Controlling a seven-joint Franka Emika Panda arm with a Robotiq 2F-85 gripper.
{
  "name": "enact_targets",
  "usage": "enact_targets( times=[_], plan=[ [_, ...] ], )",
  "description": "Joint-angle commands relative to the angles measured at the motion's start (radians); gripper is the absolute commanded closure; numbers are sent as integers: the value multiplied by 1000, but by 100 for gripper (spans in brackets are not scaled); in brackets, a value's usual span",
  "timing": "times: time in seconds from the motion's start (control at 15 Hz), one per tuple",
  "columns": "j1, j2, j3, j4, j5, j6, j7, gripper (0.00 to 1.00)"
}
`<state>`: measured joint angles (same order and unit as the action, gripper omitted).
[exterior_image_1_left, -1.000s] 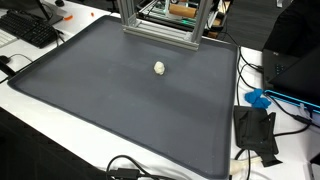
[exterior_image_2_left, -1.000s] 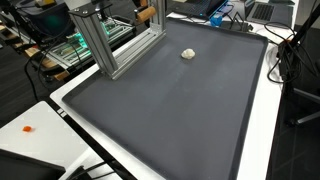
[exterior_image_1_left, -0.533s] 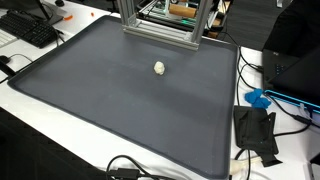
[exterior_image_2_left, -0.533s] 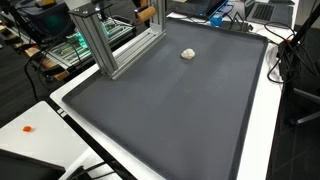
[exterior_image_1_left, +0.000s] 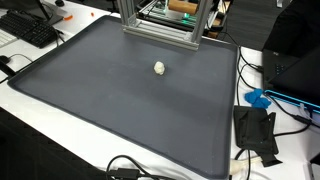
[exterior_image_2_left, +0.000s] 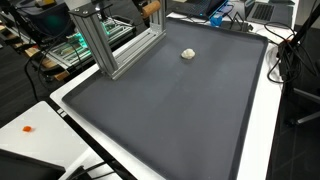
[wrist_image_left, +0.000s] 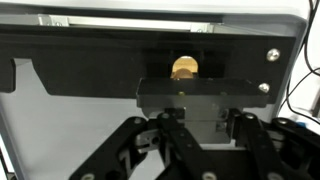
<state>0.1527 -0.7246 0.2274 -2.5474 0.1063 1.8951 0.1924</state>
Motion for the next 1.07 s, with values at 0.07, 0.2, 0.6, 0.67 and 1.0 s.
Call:
enact_targets(
  times=[0.07,0.2,0.6,0.67,1.0],
  plan=[
    [-16,105,19,103,-59,82,-5,78],
    [-17,162,24,125,-85,159,-12,78],
    [2,154,7,101,-69,163,1,53],
    [2,151,7,101,-69,163,1,53],
    [-6,230,22,76,-81,313,10,78]
  ],
)
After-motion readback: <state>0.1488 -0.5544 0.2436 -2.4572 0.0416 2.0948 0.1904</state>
